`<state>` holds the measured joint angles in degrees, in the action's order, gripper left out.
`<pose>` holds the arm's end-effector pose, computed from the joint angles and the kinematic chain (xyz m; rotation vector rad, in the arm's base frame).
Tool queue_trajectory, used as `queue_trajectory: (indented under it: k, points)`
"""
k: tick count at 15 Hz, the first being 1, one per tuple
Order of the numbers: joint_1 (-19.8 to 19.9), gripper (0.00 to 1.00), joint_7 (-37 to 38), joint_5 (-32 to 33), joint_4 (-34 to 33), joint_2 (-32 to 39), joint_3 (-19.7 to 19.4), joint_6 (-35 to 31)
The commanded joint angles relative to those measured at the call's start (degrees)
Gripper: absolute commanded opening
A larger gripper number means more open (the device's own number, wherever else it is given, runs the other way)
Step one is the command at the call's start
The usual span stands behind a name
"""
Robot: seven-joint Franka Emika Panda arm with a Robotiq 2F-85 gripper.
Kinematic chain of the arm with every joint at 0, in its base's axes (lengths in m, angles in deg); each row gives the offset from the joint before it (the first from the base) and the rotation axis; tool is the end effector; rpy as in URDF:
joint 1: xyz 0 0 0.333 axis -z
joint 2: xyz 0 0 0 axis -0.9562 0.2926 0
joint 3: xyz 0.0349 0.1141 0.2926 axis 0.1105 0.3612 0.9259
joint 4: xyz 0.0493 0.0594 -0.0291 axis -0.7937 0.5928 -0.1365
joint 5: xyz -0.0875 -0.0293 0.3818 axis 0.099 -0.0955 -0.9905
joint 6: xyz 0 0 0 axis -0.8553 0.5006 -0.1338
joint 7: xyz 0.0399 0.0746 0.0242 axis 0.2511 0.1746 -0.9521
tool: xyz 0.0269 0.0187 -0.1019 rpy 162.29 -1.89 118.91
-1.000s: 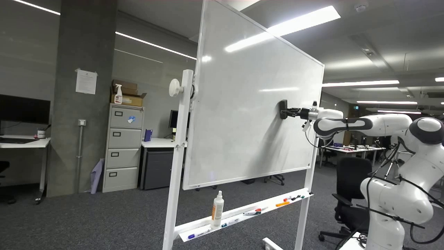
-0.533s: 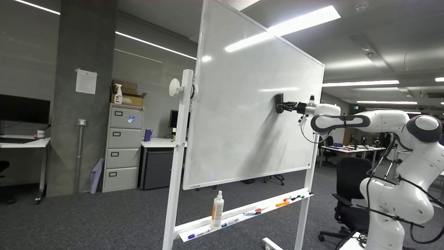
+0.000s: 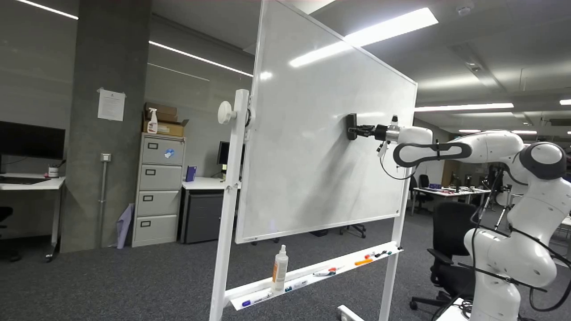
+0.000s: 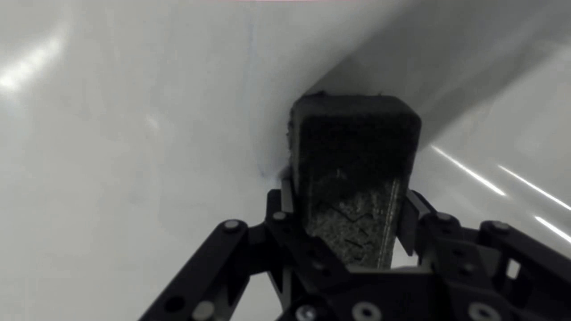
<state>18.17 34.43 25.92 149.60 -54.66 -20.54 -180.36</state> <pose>0.4417 0.0329 0.7151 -1.9619 -0.7918 -2.3056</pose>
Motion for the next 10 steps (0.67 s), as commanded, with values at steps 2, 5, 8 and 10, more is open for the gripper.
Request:
queue_trajectory:
  k: [2,5,8,10]
  points:
    - [9.97,0.31,0.09,-1.32,4.89,4.39,7.83,1.21]
    - [15.82,0.31,-0.37,-0.01,9.81,2.13,13.4,7.68]
    - [21.43,0.31,0.11,1.01,12.37,0.07,18.42,10.68]
    - [28.93,0.31,1.18,0.84,13.1,-0.33,24.21,9.56]
